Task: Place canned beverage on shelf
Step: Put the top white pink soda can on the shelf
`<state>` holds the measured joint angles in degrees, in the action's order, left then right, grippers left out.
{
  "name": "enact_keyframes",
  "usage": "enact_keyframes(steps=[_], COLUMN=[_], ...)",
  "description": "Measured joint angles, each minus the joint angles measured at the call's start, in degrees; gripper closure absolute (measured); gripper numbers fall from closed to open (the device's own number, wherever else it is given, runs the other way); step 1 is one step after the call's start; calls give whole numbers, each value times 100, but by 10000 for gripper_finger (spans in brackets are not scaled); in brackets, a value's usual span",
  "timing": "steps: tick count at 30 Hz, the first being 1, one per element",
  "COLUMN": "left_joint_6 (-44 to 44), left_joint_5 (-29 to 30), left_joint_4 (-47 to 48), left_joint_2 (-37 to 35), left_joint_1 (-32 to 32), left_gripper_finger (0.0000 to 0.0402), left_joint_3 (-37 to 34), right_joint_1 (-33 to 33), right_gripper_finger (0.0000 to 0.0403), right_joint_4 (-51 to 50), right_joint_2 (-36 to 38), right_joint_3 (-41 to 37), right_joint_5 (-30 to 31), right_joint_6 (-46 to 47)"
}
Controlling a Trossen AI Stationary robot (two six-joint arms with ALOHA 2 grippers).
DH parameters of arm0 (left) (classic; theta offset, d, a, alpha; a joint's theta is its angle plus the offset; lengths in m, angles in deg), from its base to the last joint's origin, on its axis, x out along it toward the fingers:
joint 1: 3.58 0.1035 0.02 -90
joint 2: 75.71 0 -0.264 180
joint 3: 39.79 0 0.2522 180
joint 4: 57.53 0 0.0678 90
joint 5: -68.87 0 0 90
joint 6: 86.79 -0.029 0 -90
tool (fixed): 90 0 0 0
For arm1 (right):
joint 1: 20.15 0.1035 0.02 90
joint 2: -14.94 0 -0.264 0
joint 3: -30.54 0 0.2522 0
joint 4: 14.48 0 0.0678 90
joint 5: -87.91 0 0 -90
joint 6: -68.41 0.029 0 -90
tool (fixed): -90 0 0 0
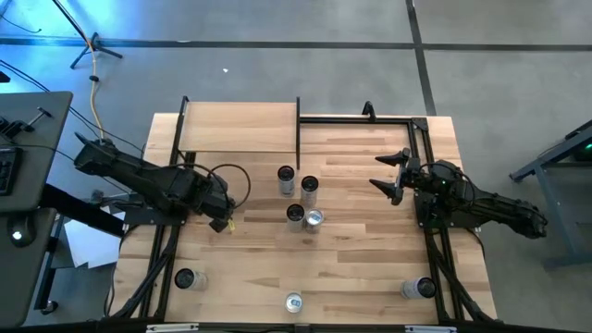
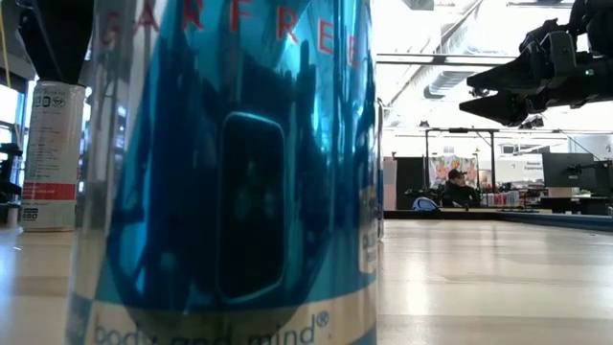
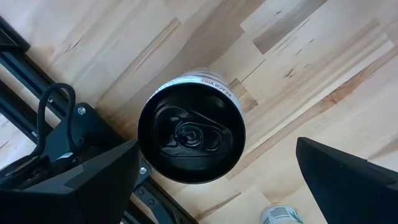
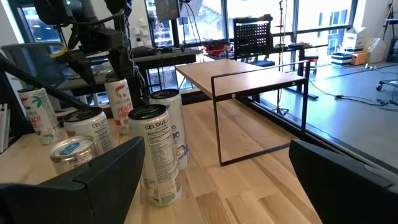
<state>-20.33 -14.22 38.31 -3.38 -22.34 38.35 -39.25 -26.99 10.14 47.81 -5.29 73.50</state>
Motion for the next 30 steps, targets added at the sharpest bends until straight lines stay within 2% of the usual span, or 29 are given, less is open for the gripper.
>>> enact_keyframes(steps=[9,13,22,30], left_joint_6=[-190,-387,-556,-567], left_joint_5=[26,28,-271,-667], left_joint_4=[109,103,96,-17], left_joint_2=[-2,0,2,-50], left_joint_1=[187,408,710,719], left_gripper_finger=[3,16,110,193], left_joint_3=[0,0,-7,-461], right_joint_1=[0,1,1,-1], right_gripper_finger=[16,16,16,16], right_joint_4=[-26,-25,-24,-24], right_joint_2=[0,0,0,0], right_joint_3=[0,0,0,0], right_joint_5=[1,0,1,0], right_joint_6=[1,0,0,2])
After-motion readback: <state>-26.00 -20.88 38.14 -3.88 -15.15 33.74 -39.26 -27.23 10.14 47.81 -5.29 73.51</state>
